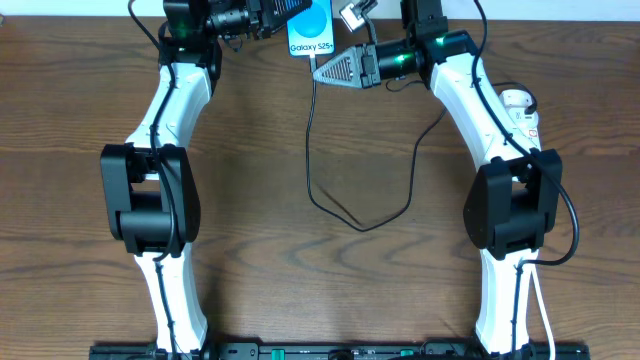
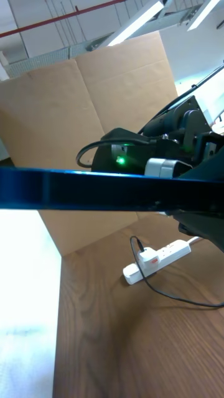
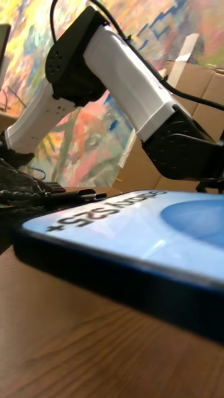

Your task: Plug charger to phone and switch on socket

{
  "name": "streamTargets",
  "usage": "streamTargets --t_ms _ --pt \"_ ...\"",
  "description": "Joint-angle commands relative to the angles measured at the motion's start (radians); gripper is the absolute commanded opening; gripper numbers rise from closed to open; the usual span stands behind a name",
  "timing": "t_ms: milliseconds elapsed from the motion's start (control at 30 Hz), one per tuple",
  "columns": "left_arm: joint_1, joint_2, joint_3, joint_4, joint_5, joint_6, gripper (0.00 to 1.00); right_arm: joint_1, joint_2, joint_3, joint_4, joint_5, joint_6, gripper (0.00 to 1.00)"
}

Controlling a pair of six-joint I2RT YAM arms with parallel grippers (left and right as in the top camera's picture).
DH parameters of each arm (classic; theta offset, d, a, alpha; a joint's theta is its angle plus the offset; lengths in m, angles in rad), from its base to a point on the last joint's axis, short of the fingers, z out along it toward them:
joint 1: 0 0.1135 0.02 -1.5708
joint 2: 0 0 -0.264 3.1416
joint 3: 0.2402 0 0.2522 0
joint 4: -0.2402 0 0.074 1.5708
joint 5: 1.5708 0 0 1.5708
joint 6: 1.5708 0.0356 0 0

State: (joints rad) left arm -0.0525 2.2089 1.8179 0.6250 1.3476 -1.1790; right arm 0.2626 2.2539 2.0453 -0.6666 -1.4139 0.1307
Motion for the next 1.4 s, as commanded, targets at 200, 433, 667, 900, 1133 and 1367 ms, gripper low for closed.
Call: streamTargets --t_ms 200,433,667,900,1133,1367 --pt "0.001 -0.021 0.019 0.008 0.001 -0.009 0.07 -0.006 -0.025 0.001 -0.024 0.001 0.011 0.01" --pt "0.001 -0.021 0.019 0.008 -0.005 -0.031 0.07 -0.006 -0.025 0.001 -0.033 0.001 0.011 0.01" --pt "0.001 -0.021 0.019 0.008 -0.005 -0.031 0.07 -0.006 -0.025 0.001 -0.033 0.001 0.011 0.01" --pt "0.001 -0.021 0.019 0.008 -0.004 -0.030 0.07 -0.006 -0.025 0.001 -0.029 -0.001 0.011 0.01" --pt "0.001 -0.021 0.019 0.008 -0.004 -0.030 0.07 -0.006 -0.025 0.001 -0.021 -0.014 0.011 0.01" --pt "0.001 -0.021 0.019 0.008 -0.004 -0.019 0.07 -0.006 -0.025 0.001 -0.021 -0.014 0.011 0.01"
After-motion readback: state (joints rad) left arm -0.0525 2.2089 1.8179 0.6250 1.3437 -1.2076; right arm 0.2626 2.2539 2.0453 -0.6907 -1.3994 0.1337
